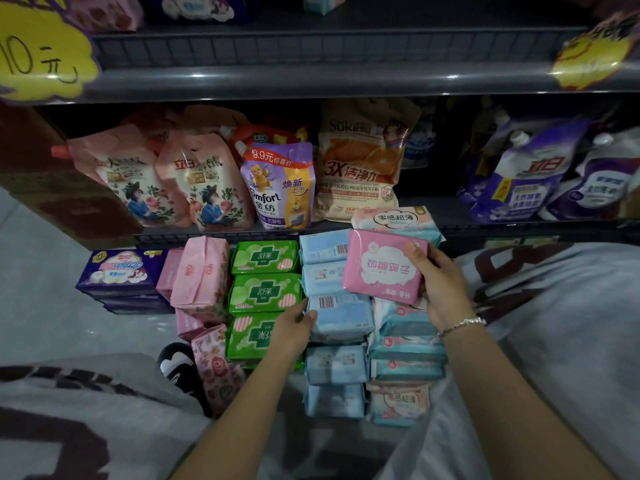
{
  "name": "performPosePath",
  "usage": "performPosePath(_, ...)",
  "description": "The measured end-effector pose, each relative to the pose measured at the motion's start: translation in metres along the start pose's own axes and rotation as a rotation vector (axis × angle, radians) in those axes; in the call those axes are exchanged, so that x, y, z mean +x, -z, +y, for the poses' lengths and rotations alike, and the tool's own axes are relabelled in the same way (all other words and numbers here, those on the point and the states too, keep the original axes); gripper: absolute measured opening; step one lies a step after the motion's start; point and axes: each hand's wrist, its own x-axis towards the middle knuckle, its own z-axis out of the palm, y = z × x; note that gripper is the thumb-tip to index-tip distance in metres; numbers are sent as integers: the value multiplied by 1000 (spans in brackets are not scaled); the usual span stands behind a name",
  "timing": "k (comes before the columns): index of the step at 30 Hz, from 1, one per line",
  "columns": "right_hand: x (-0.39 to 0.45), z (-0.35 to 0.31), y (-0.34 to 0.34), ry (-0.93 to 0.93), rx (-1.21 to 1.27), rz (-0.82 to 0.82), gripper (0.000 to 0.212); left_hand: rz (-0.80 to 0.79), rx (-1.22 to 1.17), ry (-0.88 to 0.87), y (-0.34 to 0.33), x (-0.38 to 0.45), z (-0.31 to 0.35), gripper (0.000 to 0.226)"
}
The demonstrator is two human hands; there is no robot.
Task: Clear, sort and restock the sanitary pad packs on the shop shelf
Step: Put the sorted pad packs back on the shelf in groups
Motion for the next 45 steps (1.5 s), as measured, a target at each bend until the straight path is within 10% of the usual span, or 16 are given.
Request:
performPosePath(16,10,11,8,-42,32,19,60,155,-262,149,-14,19,-2,30)
performPosePath(45,14,21,9,-67,71,12,26,283,-219,170,-14,22,-7,27)
